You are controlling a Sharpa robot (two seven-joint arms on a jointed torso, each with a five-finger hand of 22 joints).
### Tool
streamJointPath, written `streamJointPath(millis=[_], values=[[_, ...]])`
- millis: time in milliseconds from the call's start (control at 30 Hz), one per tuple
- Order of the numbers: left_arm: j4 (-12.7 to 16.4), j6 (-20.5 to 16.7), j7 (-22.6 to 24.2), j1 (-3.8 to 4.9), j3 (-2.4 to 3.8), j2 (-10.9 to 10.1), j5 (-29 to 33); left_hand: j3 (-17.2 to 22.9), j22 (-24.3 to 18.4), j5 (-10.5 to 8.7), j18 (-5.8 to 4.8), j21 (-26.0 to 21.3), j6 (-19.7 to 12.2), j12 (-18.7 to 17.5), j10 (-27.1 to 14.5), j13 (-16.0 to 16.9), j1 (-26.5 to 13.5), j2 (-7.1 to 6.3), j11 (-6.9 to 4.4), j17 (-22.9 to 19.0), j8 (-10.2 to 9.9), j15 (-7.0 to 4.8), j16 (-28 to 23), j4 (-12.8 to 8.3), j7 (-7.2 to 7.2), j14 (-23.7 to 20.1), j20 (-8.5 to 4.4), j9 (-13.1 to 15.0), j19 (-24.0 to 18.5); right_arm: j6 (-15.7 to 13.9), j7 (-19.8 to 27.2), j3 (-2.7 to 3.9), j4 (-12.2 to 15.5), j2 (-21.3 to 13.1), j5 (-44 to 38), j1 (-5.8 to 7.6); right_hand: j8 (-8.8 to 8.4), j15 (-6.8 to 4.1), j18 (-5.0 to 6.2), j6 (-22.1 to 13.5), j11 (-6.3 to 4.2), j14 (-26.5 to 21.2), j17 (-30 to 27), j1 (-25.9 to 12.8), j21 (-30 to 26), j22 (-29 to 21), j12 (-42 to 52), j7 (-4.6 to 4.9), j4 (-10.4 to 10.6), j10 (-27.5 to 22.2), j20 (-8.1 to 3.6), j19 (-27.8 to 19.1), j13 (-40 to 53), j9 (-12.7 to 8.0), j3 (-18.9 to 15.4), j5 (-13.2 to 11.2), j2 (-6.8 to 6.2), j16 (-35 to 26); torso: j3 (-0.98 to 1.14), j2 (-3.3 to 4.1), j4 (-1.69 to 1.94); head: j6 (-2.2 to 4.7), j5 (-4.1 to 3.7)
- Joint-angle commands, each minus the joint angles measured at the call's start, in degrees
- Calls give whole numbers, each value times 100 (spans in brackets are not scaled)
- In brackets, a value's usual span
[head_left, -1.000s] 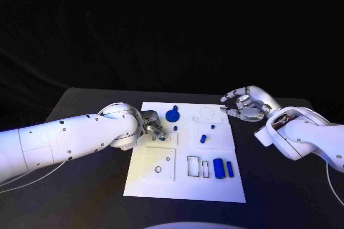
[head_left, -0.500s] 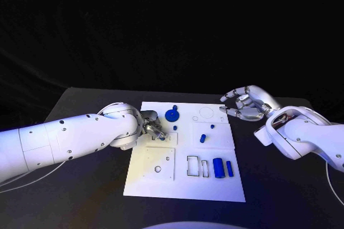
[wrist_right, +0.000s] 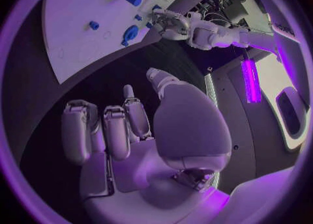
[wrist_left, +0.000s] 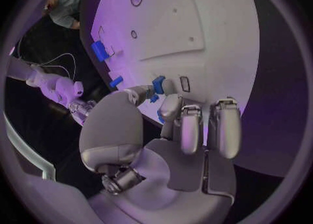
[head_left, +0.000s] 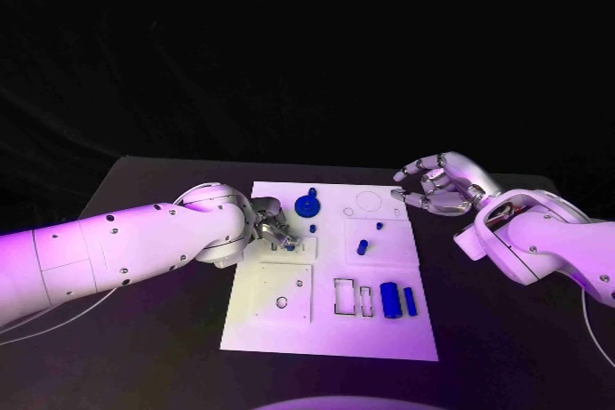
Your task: Assemble the parts on the task board
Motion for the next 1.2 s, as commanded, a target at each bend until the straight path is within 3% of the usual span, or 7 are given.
streamJointPath(millis=[33, 567, 700, 800, 933, 1033, 1200], values=[[8, 104, -13, -12, -9, -1, 23, -129, 488, -28, -42, 20, 3, 16, 25, 4, -100, 11, 3, 1509, -24, -19, 19, 20, 36, 596, -37, 6, 141, -4, 53, 1, -1, 1, -13, -5, 30, -30, 79, -15, -35, 412, 751, -58, -35, 825, -19, -41, 50, -16, -35, 49, 255, 6, -16, -26, 0, -42, -1, -1, 1, 8, 4], [95, -30, -13, -11, 65, -83, 86, -592, 506, -33, -45, 23, 29, 28, 34, 25, -446, 82, 3, 1509, -59, -19, 19, 31, 32, 596, -34, 8, 150, -27, 54, 1, -24, 7, -3, -9, 37, -31, 83, -22, -36, 408, 737, -79, -53, 814, -22, -42, 75, -18, -37, 40, 251, 7, -41, -24, 1, -49, 2, 0, -2, 8, 0], [135, -62, -12, -11, 129, -113, 130, -624, 504, -32, -44, 22, 29, 31, 35, 29, -469, 89, 2, 1509, -61, -20, 19, 33, 31, 596, -34, 9, 149, -38, 56, 1, -33, 8, -2, -11, 39, -31, 81, -23, -36, 410, 745, -85, -45, 819, -17, -43, 82, -14, -37, 44, 255, 7, -48, -25, 0, -46, -1, 1, 3, 34, -2], [187, -80, -7, 0, 215, -160, 250, -646, 491, -30, -41, 16, 20, -1, 17, -10, -480, 93, 2, 1509, -67, -19, 19, 30, 33, 596, -36, 9, 143, -48, 58, 1, -50, 12, -1, -14, 44, -32, 82, -26, -36, 410, 744, -94, -49, 817, -19, -43, 93, -17, -38, 43, 252, 8, -62, -36, -3, -47, -2, -2, 0, 57, 5], [242, -59, 4, 91, 296, -240, 453, -719, 456, -22, -33, -3, -38, -95, -54, -120, -467, 81, 15, 1509, -98, -12, 19, 21, 48, 596, -42, 7, 125, -50, 58, 1, -71, 17, 1, -19, 44, -32, 82, -26, -36, 410, 744, -94, -49, 817, -19, -43, 93, -17, -38, 43, 252, 8, -62, -36, -3, -47, -1, -12, -1, 86, 7], [181, 130, 11, 209, 350, -298, 560, -847, 330, -12, -8, -69, -201, -454, -322, -532, -341, 68, 74, 1509, -192, 34, 19, 20, 118, 596, -28, -7, 61, -44, 52, 1, -81, 20, 1, -22, 44, -32, 82, -26, -36, 410, 744, -94, -49, 817, -19, -43, 93, -17, -38, 43, 252, 8, -62, -36, -3, -47, 4, -8, -5, 103, 20], [-146, 458, 22, 431, 396, -302, 640, -964, 192, -6, 20, -147, -531, -719, -558, -841, -17, 56, 213, 1509, -533, 147, 19, 9, 281, 596, 50, -177, -14, -28, 39, 0, -89, 23, 2, -24, 46, -32, 80, -27, -36, 411, 749, -97, -42, 822, -12, -44, 97, -10, -38, 47, 259, 8, -68, -39, -2, -45, 0, 3, 1, 129, 17]])
